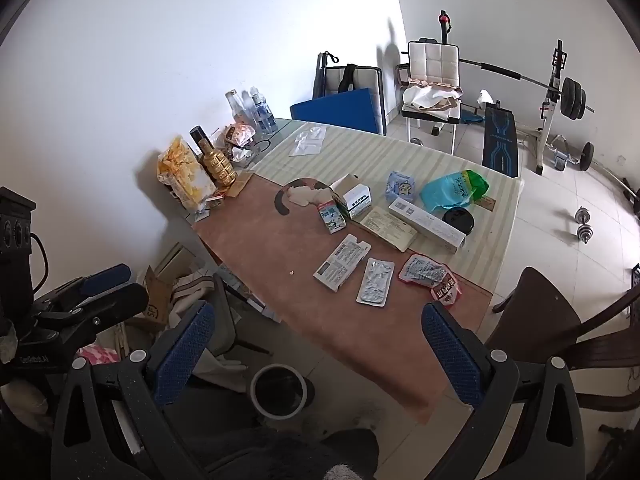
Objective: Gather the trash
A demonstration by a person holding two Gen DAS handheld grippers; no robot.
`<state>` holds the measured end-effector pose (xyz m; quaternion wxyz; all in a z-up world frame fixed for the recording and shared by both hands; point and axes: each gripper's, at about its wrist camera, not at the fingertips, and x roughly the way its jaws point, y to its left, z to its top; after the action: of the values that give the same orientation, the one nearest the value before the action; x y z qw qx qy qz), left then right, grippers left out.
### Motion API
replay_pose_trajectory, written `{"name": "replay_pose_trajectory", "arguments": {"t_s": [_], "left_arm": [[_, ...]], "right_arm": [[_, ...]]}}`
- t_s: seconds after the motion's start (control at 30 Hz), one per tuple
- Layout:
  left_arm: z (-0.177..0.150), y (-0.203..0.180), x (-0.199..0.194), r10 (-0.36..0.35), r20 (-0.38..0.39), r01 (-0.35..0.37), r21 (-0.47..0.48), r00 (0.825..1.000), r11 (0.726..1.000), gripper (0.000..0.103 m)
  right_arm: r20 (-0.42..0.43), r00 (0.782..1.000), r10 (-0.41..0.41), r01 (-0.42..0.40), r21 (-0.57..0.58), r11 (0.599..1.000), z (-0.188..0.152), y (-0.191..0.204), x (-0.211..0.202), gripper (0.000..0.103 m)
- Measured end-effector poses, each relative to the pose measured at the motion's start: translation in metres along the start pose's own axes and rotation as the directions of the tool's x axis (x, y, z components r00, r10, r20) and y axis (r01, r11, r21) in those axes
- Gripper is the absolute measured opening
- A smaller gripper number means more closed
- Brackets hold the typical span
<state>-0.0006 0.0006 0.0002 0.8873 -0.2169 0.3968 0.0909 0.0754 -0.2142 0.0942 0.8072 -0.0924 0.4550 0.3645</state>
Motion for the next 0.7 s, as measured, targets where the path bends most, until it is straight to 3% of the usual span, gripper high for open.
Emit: {"name": "replay_pose_trajectory", "arguments": {"t_s": [0.7], "left_arm": [[-0.009,0.004,-0.006,-0.022,-0.007,0.022,-0.011,1.0,1.0,0.103]], "right_arm": [[-0.009,0.999,0.031,-0.031,-0.016,0.999,-0.003,0.012,0.008,0.103]]}}
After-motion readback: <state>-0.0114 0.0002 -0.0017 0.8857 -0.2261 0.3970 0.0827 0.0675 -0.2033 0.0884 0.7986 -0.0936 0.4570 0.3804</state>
